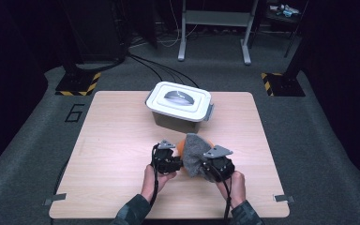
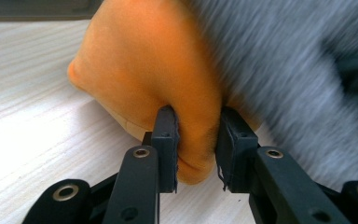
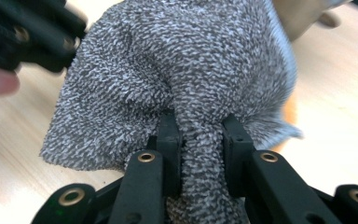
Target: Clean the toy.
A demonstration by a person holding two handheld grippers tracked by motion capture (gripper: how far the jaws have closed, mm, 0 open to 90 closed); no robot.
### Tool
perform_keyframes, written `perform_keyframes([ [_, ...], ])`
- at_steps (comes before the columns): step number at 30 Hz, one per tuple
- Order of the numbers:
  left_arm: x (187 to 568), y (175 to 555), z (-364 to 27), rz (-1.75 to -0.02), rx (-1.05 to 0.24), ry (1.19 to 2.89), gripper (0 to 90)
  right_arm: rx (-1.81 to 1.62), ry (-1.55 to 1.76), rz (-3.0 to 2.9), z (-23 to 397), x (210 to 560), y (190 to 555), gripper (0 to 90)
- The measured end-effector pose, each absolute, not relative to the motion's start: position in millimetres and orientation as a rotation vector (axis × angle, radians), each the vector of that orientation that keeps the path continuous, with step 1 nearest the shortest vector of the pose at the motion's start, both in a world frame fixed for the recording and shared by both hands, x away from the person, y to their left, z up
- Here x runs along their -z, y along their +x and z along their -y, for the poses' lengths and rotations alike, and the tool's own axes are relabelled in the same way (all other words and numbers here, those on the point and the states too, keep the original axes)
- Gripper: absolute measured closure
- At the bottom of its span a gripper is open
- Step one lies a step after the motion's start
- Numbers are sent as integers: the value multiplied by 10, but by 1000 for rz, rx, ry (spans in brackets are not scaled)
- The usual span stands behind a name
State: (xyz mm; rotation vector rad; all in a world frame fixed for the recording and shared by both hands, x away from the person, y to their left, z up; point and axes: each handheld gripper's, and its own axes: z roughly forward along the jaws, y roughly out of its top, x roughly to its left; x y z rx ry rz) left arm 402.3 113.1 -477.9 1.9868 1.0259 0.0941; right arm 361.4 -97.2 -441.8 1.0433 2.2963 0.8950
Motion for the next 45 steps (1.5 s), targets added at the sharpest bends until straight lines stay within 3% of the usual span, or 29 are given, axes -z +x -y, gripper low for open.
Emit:
perform_keyframes([
  [5, 4818, 4020, -1152, -1016, -75, 1988, 709, -885, 1121, -2320, 1085, 4565, 3751, 737],
  [14, 4849, 4043, -1198, -1012, -62, 2019, 708, -885, 1261, -2218, 1410, 4445, 3903, 726],
  [18, 4849, 4036, -1192, -997, -72, 2026, 703, -805, 1280, -2285, 1390, 4608, 4032, 727],
  [22, 4837, 4034, -1173, -987, -82, 2037, 652, -739, 1312, -2320, 1474, 4669, 4046, 727],
  [28, 4841, 4037, -1181, -988, -75, 2038, 632, -859, 1216, -2202, 1427, 4380, 3958, 723],
  [31, 4840, 4035, -1194, -990, -70, 2036, 621, -781, 1159, -2251, 1288, 4402, 4023, 726],
  [34, 4850, 4008, -1189, -985, -72, 2014, 544, -755, 1221, -2274, 1323, 4537, 4093, 732],
  [39, 4933, 3915, -1195, -1050, -49, 1943, 334, -739, 1267, -2273, 1432, 4662, 4058, 739],
  [45, 5016, 3885, -1035, -1125, -71, 1884, 284, -746, 1290, -2266, 1452, 4719, 4045, 740],
])
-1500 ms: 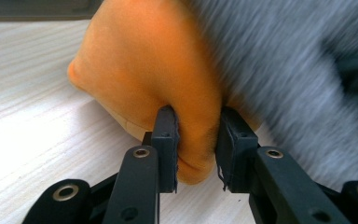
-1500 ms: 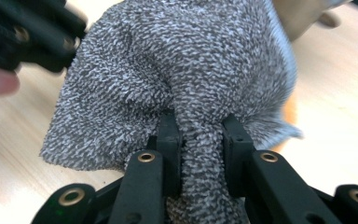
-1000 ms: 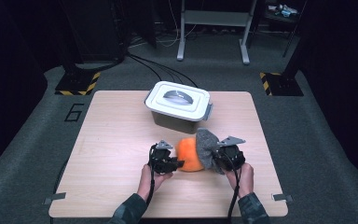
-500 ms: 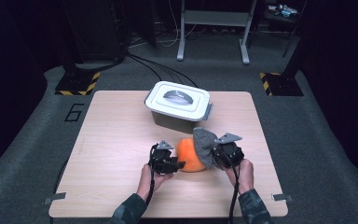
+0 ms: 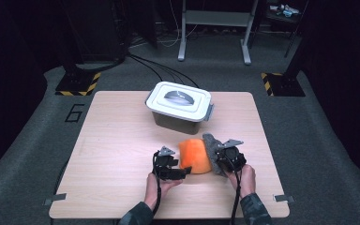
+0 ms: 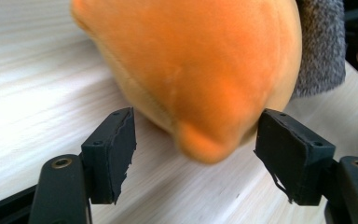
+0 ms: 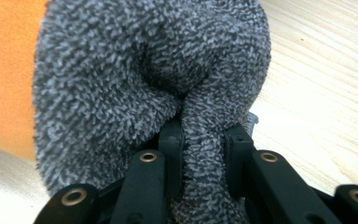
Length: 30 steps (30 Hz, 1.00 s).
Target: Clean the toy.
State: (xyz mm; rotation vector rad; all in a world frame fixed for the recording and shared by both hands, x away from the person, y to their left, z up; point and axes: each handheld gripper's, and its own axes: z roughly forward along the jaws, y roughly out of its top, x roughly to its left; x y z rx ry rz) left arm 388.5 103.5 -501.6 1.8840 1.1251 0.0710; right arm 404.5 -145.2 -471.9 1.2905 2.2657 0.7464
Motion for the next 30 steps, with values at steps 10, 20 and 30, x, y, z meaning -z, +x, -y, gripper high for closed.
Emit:
perform_keyframes([
  [10, 4855, 3927, -1053, -1011, -108, 1899, 660, -777, 1297, -2254, 1517, 4628, 3972, 743],
  [20, 4421, 3947, -1145, -768, -249, 2160, 653, -930, 1250, -2242, 1404, 4330, 3923, 745],
  [30, 4732, 3959, -1067, -1024, -113, 1908, 287, -947, 1361, -2279, 1487, 4709, 4003, 753],
])
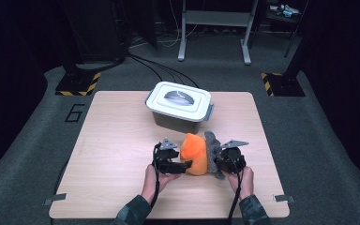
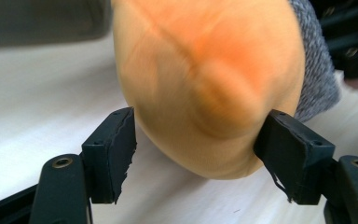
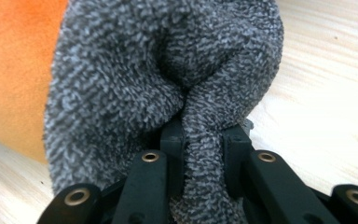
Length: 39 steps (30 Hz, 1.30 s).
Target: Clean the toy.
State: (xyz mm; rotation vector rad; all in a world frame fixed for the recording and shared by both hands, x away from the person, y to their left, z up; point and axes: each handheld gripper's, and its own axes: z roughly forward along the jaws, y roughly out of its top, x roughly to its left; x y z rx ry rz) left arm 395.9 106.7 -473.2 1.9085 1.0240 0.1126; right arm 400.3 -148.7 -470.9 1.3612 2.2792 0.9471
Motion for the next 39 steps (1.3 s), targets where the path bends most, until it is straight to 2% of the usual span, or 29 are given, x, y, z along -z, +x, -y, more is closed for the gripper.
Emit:
perform_keyframes([
  [1, 4780, 3936, -1073, -1014, -81, 1866, 311, -940, 1368, -2283, 1490, 4720, 3997, 753],
  [5, 4770, 3885, -1028, -952, -115, 1879, 600, -924, 1362, -2281, 1511, 4730, 3971, 753],
  [8, 4657, 3867, -1014, -900, -165, 1947, 666, -937, 1370, -2271, 1550, 4651, 3939, 753],
  [13, 4448, 3830, -970, -773, -319, 2135, 680, -986, 1294, -2241, 1636, 4342, 3862, 752],
  [21, 4392, 3783, -763, -639, -368, 2226, 676, -1051, 1106, -2263, 1355, 3818, 3718, 747],
  [25, 4428, 3770, -750, -633, -361, 2218, 671, -917, 1065, -2329, 1209, 3891, 3803, 747],
  [34, 4488, 3786, -752, -657, -333, 2174, 670, -822, 1229, -2315, 1576, 4208, 3883, 747],
  [39, 4506, 3821, -761, -673, -305, 2149, 666, -905, 1241, -2263, 1665, 4060, 3792, 744],
])
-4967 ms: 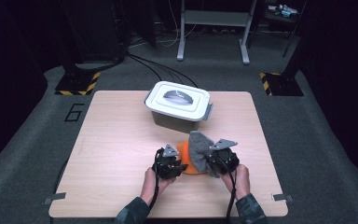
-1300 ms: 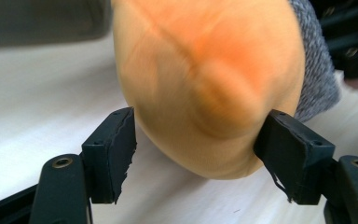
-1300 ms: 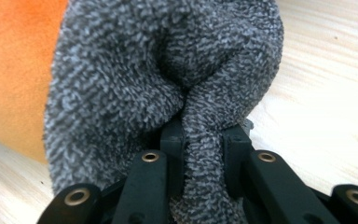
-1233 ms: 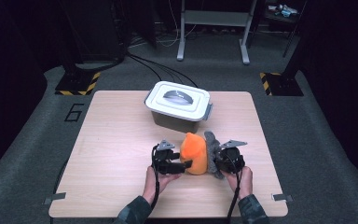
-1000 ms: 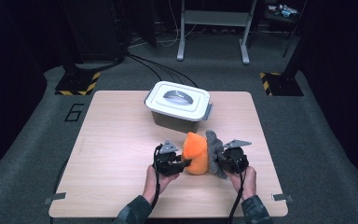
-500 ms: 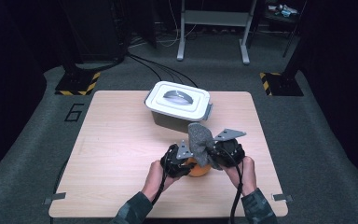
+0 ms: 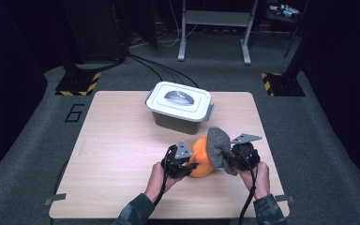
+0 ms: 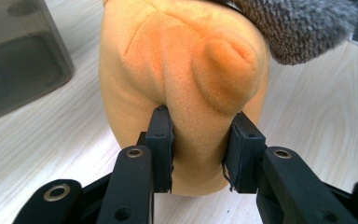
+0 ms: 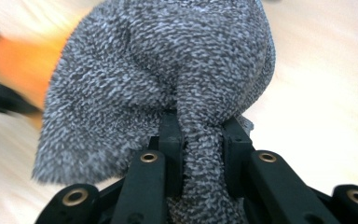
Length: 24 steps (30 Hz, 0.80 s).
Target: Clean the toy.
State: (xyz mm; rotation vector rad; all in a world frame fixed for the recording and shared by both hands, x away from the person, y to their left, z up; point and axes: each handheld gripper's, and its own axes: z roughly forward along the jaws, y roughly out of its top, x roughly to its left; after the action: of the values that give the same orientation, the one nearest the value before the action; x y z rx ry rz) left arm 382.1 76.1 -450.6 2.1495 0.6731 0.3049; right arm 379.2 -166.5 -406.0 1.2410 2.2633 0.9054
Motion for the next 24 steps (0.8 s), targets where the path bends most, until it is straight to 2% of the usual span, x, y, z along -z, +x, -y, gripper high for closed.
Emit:
perform_keyframes([
  [5, 4525, 3817, -723, -666, -316, 2140, 666, -995, 1102, -2315, 1424, 3792, 3740, 742],
  [9, 4531, 3809, -732, -664, -319, 2165, 667, -853, 1021, -2388, 1182, 3903, 3831, 743],
  [19, 4562, 3823, -720, -673, -296, 2135, 667, -769, 1215, -2362, 1578, 4162, 3945, 742],
  [24, 4568, 3834, -728, -683, -289, 2125, 667, -902, 1199, -2315, 1598, 4009, 3860, 741],
])
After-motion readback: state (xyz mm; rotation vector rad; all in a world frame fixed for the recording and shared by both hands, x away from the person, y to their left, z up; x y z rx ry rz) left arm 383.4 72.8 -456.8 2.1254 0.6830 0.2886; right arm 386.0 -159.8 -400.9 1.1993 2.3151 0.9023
